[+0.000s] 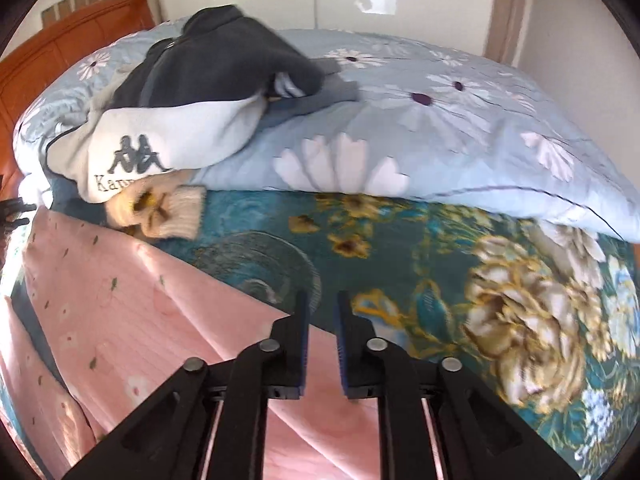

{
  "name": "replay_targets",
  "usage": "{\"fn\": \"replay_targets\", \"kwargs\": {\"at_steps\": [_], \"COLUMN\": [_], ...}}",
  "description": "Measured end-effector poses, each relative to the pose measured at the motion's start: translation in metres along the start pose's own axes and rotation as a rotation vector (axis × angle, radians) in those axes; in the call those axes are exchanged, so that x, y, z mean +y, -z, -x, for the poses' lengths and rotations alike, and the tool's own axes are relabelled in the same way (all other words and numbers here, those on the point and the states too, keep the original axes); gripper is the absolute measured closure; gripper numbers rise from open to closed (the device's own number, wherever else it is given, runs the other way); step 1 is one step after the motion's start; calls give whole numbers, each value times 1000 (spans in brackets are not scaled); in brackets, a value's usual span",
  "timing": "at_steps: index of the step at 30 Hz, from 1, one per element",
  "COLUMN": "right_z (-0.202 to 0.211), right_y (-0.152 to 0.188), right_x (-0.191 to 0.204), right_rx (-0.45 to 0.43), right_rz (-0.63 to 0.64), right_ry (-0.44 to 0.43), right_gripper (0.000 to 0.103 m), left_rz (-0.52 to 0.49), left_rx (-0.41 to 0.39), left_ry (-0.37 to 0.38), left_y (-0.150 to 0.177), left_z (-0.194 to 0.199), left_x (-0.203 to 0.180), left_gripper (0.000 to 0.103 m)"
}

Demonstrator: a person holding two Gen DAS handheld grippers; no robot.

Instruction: Fold clothes

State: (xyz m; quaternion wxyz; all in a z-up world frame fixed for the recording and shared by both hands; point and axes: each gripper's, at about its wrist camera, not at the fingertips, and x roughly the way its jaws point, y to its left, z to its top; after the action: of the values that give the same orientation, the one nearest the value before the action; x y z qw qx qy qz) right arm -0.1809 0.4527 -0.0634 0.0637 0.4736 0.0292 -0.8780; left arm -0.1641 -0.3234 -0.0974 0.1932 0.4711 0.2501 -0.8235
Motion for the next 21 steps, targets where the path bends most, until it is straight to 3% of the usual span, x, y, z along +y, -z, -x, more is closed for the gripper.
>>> {"fn": "replay_targets", "kwargs": {"at_steps": [1,2,5,6,10,13,16,18,21], "right_z": [6,12,28,30,23,10,5,4,-5], "right_y": [11,23,61,75,114,123,120,117,116], "right_x": [-20,-41,-99,-115,-156,-163,-160,-156,-156], "right_rx": [7,14,36,47,59,63,61,62,93], "right_rz": [-49,-98,-284,-349,-585,-681,-674,-646,-648], "right_ry": [22,43,60,47,-118,-245,-351,-407,-379], "right_gripper": [71,68,67,67,66,65,62,62,62], "left_rz": [3,9,33,32,28,17,-39,-83,-141], "left_rx": [-10,-24,-59,-49,20,113,230,261,287], "left_ry": [-35,-56,-61,-40,51,135,209,244,265], "left_y": [2,6,24,31,69,114,156,178,204], "left_z": [6,13,35,32,19,23,20,24,27], "left_x": [5,9,19,5,-44,-66,-97,-113,-138], "left_gripper": [40,40,39,37,34,33,33,33,33]}}
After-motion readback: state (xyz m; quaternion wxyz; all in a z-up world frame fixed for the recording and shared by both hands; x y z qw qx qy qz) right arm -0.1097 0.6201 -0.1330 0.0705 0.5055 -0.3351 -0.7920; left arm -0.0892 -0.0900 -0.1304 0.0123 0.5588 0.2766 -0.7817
